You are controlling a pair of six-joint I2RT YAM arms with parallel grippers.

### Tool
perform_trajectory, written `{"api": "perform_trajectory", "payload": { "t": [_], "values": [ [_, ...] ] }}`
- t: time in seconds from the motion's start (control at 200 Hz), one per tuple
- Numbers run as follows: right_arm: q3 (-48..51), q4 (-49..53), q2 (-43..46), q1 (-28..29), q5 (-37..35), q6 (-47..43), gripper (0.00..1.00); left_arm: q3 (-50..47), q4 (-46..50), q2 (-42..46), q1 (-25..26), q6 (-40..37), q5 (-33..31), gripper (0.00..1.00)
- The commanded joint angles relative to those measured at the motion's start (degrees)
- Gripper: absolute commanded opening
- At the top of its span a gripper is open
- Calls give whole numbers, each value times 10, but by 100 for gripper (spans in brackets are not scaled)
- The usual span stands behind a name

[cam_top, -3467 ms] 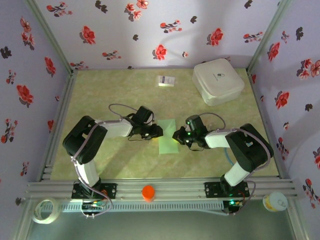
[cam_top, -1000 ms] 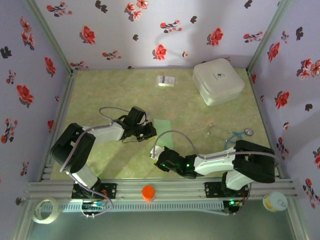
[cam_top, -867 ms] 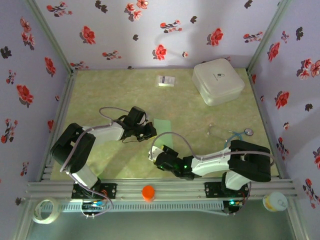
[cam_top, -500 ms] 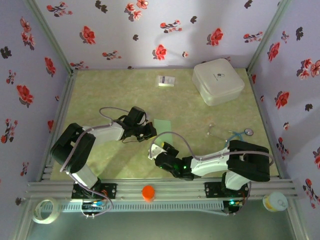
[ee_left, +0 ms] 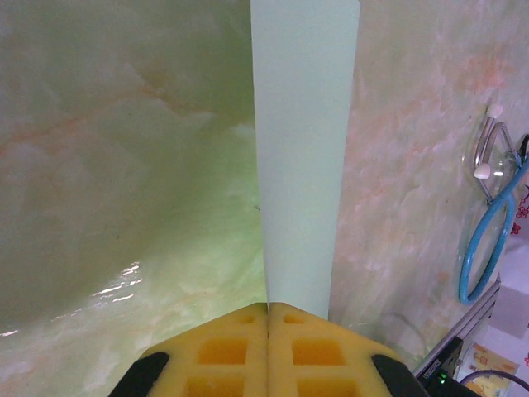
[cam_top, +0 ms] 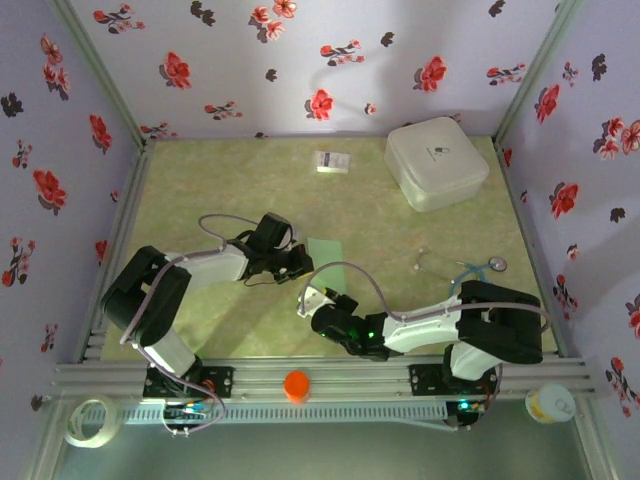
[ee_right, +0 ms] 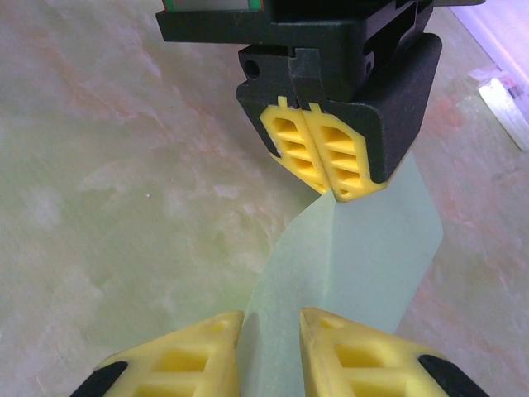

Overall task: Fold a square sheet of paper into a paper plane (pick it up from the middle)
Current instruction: Third fold the triangle at the center of the table.

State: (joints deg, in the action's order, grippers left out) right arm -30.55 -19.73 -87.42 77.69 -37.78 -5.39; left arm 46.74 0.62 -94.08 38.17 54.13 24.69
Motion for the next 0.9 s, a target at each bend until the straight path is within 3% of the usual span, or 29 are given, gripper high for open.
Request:
{"api": "perform_trajectory", "payload": {
  "t": [0.0,0.285,0.595,0.695,0.8,0.895],
  "values": [
    [7,-12,7,6,-19,13,22,-5,1,14,-5,3,8,0],
    [5,-7,6,5,-25,18,16,-6,1,15,-5,3,7,0],
    [0,2,4,4,-39,40,0,-6,4,18,-5,2,5,0],
    [2,2,9,1,-28,45,0,-6,9,19,-5,-1,2,0],
    [6,0,19,-6,1,57,0,-3,30,28,-7,-8,-14,11],
    [12,-1,37,-25,70,85,0,-3,60,45,-10,-16,-45,23]
  ]
}}
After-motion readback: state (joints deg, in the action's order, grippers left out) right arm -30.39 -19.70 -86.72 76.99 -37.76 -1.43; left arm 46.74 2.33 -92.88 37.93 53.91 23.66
